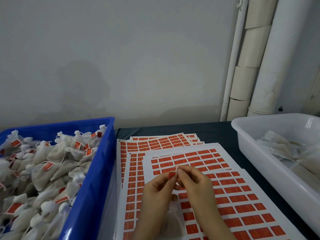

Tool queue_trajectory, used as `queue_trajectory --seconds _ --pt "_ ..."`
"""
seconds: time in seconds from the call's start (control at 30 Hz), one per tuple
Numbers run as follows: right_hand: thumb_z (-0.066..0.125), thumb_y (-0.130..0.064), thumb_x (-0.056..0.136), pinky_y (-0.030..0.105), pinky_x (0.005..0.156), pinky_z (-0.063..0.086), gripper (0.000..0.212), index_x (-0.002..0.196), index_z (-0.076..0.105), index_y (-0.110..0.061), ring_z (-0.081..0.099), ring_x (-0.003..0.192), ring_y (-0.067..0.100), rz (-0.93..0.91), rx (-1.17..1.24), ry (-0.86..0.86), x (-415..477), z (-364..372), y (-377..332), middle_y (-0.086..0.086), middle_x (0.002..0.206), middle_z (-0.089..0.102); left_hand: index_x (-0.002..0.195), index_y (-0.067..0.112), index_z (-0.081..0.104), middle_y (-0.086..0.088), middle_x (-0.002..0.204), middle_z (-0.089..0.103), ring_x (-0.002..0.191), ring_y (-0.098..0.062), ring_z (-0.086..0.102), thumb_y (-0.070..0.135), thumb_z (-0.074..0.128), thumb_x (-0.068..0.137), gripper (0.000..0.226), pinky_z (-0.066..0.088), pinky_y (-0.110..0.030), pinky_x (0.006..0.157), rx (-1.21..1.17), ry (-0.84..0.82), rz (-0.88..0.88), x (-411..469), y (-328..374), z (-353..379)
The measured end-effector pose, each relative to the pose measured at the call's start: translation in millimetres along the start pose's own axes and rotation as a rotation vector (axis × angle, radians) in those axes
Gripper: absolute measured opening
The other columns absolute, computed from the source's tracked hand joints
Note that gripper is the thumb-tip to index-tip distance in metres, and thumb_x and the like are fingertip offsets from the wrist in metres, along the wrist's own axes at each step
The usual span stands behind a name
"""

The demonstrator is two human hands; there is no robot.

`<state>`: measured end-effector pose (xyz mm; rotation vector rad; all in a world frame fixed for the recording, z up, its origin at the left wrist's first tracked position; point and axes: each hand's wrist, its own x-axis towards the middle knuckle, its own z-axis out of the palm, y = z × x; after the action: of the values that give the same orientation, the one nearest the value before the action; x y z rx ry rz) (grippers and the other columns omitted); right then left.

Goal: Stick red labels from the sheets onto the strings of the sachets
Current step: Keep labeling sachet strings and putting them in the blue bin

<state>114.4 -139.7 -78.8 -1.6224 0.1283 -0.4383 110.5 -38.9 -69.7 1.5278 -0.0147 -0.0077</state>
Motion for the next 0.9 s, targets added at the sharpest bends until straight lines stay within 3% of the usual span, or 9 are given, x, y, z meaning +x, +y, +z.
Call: queue_trajectory --seconds 0.23,0.37,0.57,0.77,0.9 --pt "0.061 -0.032 0.084 0.011 0.068 0.051 0.008 0.080 0.060 -0.039 0.063 0.083 0.004 -0.039 -0.064 -0.015 -1.0 0.0 -0.1 -0.023 0.083 0.064 0.083 0.031 0.073 0.011 0.077 0.073 0.073 -0.006 0.067 0.017 0.062 0.087 0.018 0.050 -0.014 0.055 -0.005 0.055 0.014 0.0 -3.0 -0.7" --pt "0.061 -0.032 0.083 0.004 0.059 0.046 0.010 0.076 0.060 -0.038 0.063 0.076 -0.001 -0.061 -0.094 -0.001 -2.2 0.5 -1.3 -0.028 0.073 0.063 0.090 0.031 0.072 0.011 0.077 0.073 0.071 -0.006 0.067 0.020 0.066 0.084 0.014 0.050 -0.014 0.055 -0.017 0.106 0.008 1.7 -4.0 -0.7" --pt "0.059 -0.032 0.085 0.003 0.051 0.044 0.009 0.076 0.059 -0.034 0.059 0.074 -0.011 -0.042 -0.054 0.001 -2.8 2.2 -1.0 -0.036 0.068 0.060 0.095 0.026 0.052 0.009 0.072 0.072 0.064 -0.006 0.067 0.031 0.071 0.078 0.026 0.049 -0.014 0.052 -0.010 0.237 0.006 7.6 -5.8 -1.4" --pt "0.061 -0.030 0.085 0.003 0.056 0.044 0.009 0.077 0.059 -0.033 0.063 0.074 0.001 -0.023 -0.025 0.013 -5.8 7.8 1.3 -0.026 0.073 0.062 0.081 0.020 0.056 0.004 0.075 0.071 0.063 -0.004 0.066 0.019 0.074 0.076 0.019 0.047 -0.007 0.048 0.065 0.333 0.149 9.9 -11.3 -2.6" --pt "0.058 -0.033 0.087 0.007 0.050 0.043 0.011 0.075 0.058 -0.033 0.061 0.072 0.006 0.106 0.055 0.046 -1.9 8.8 1.5 -0.028 0.072 0.059 0.079 0.030 0.063 0.022 0.076 0.069 0.073 0.000 0.066 0.014 0.073 0.077 0.020 0.049 -0.006 0.055 0.141 0.296 0.272 5.8 -11.6 0.1"
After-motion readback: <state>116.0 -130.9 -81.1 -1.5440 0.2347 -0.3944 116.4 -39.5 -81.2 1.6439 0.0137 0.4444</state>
